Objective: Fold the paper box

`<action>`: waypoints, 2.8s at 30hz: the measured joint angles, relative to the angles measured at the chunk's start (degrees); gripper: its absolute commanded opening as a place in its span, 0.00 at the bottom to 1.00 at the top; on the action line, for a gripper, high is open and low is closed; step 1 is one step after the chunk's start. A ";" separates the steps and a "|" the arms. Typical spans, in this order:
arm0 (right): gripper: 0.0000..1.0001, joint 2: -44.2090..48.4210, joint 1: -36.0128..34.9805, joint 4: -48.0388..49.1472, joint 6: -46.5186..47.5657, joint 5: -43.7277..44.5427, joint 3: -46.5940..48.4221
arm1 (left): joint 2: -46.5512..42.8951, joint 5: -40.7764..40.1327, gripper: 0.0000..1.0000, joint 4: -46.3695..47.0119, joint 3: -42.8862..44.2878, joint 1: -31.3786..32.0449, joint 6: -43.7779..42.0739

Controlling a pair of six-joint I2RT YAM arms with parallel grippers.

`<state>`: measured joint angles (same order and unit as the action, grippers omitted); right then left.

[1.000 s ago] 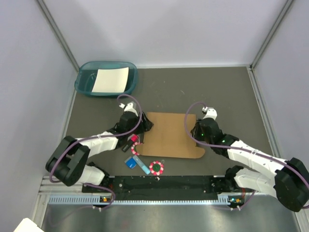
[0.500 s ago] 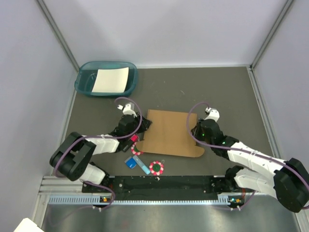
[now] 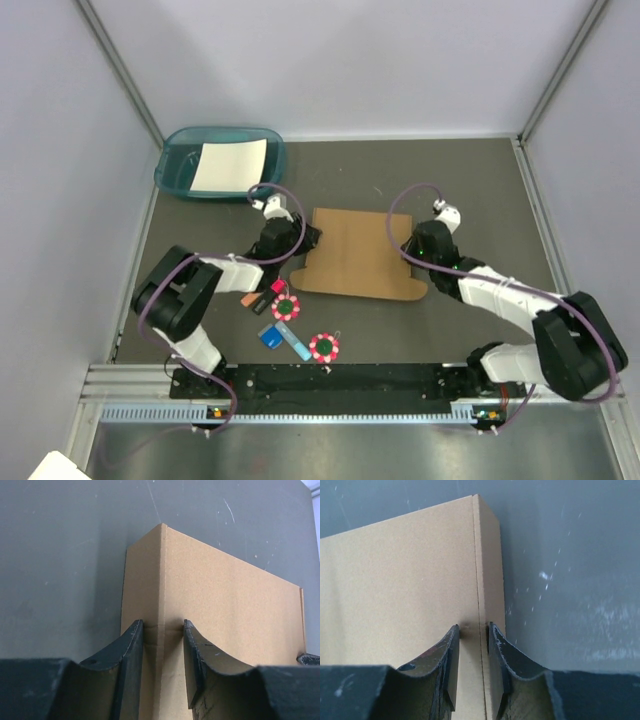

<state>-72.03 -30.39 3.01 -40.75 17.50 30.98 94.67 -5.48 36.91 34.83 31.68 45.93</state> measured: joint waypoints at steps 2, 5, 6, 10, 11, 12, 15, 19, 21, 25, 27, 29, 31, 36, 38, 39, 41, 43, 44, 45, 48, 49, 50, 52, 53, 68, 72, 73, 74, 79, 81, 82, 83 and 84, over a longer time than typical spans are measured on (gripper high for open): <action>0.04 -3.15 2.54 0.70 0.83 -1.18 2.36 | 2.43 -0.04 0.36 -1.01 3.13 -0.33 0.04; 0.18 -6.62 5.01 1.27 1.88 -3.30 5.33 | 4.66 0.57 0.49 -1.42 5.90 -1.33 0.42; 0.24 -7.15 5.55 1.55 2.23 -3.80 5.95 | 4.85 1.01 0.53 -1.46 6.08 -1.70 0.70; 0.45 -6.88 5.92 1.62 2.67 -4.92 6.19 | 4.68 3.13 0.62 -2.78 6.01 -2.38 2.01; 0.47 -6.78 5.92 1.11 2.60 -5.31 6.16 | 4.42 3.56 0.62 -3.45 5.99 -2.38 2.19; 0.49 -6.69 5.92 0.70 2.43 -5.88 6.16 | 4.00 3.93 0.63 -4.11 5.92 -2.38 2.16; 0.51 -5.77 5.81 0.02 1.75 -7.50 5.07 | 2.12 5.57 0.63 -6.12 4.83 -2.38 2.21; 0.45 -3.15 5.81 -0.83 0.98 -9.09 3.10 | 0.52 7.48 0.59 -7.10 3.41 -2.38 2.64; 0.39 -2.08 5.81 -0.96 0.72 -9.40 2.19 | 0.20 8.07 0.59 -6.95 2.82 -2.38 3.02; 0.20 -0.28 5.84 -0.39 0.37 -9.55 0.33 | -0.46 8.68 0.46 -6.19 1.57 -2.47 3.67; 0.13 -0.07 5.90 0.48 0.37 -9.40 -0.37 | -0.46 8.81 0.35 -5.25 1.09 -2.62 3.80; 0.09 -0.09 5.95 1.03 0.22 -9.27 -0.70 | -0.44 9.03 0.28 -4.35 0.72 -2.82 4.11; 0.02 -0.48 5.95 1.60 0.20 -9.03 -1.11 | -0.22 8.70 0.19 -2.97 0.22 -2.82 4.15; 0.00 -1.86 5.95 5.09 0.07 -8.98 -1.84 | 0.74 6.34 0.08 1.22 -0.76 -2.93 4.28; 0.00 -1.90 5.95 6.62 -0.04 -8.96 -2.51 | 0.74 5.84 0.08 2.32 -1.33 -2.93 4.24; 0.00 -1.90 5.95 6.95 -0.07 -8.96 -2.67 | 0.74 5.70 0.09 2.60 -1.49 -2.93 4.13; 0.13 -1.81 5.95 7.43 -0.24 -8.94 -2.89 | 0.72 5.60 0.25 2.97 -1.66 -2.93 4.00; 0.30 -1.49 5.95 7.10 -0.42 -8.85 -2.84 | 0.52 5.60 0.38 2.91 -1.68 -2.95 3.72; 0.42 -0.68 5.92 6.47 -0.55 -8.74 -2.69 | 0.26 5.62 0.49 2.45 -1.68 -3.08 3.58; 0.46 -0.17 5.90 5.05 -0.85 -8.76 -2.32 | -0.37 6.03 0.54 1.60 -1.68 -3.28 3.48; 0.57 2.34 6.47 -2.19 -0.37 -10.08 -0.42 | -3.82 8.20 0.67 -5.05 -1.46 -3.87 2.51; 0.59 3.39 6.88 -5.01 -0.07 -10.73 0.09 | -5.14 8.98 0.70 -7.58 -1.33 -4.13 2.12; 0.61 4.26 7.58 -7.61 0.42 -11.32 0.57 | -6.38 9.38 0.72 -9.84 -1.03 -4.46 1.70; 0.64 5.55 9.22 -11.89 1.38 -11.82 1.73 | -8.41 9.66 0.76 -13.46 0.04 -5.35 0.98; 0.66 5.92 9.70 -13.27 1.81 -12.02 2.16 | -9.49 9.68 0.79 -15.04 0.74 -5.75 0.50; 0.57 9.97 9.09 -11.54 2.60 -23.93 -3.80 | -10.95 15.17 0.67 -13.20 -6.21 -5.27 0.87; 0.47 9.86 8.39 -9.35 2.62 -24.37 -4.20 | -9.73 16.72 0.32 -9.33 -6.32 -4.28 1.49; 0.45 9.86 8.37 -8.83 2.56 -24.39 -4.39 | -9.53 16.85 0.21 -8.50 -6.51 -4.26 1.64; 0.42 9.86 8.37 -8.55 2.62 -24.15 -4.44 | -9.29 16.98 0.15 -7.32 -6.86 -4.31 1.77; 0.33 9.53 8.44 -8.13 2.58 -21.99 -4.44 | -7.54 16.46 0.03 -0.81 -7.34 -5.14 1.92; 0.33 8.90 8.44 -7.54 2.56 -21.55 -4.42 | -6.73 16.31 0.05 0.68 -7.34 -5.18 1.92; 0.34 8.52 8.44 -7.10 2.58 -21.33 -4.42 | -6.49 16.20 0.10 1.20 -7.34 -5.20 1.92; 0.42 8.22 8.44 -6.64 2.58 -21.14 -4.42 | -6.32 16.09 0.16 1.60 -7.37 -5.22 1.92; 0.48 8.04 8.44 -6.23 2.58 -20.96 -4.42 | -6.23 15.98 0.24 1.77 -7.37 -5.27 1.86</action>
<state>-63.99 -21.96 -3.22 -38.17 -3.46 26.57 88.44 10.50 38.68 27.46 26.41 47.79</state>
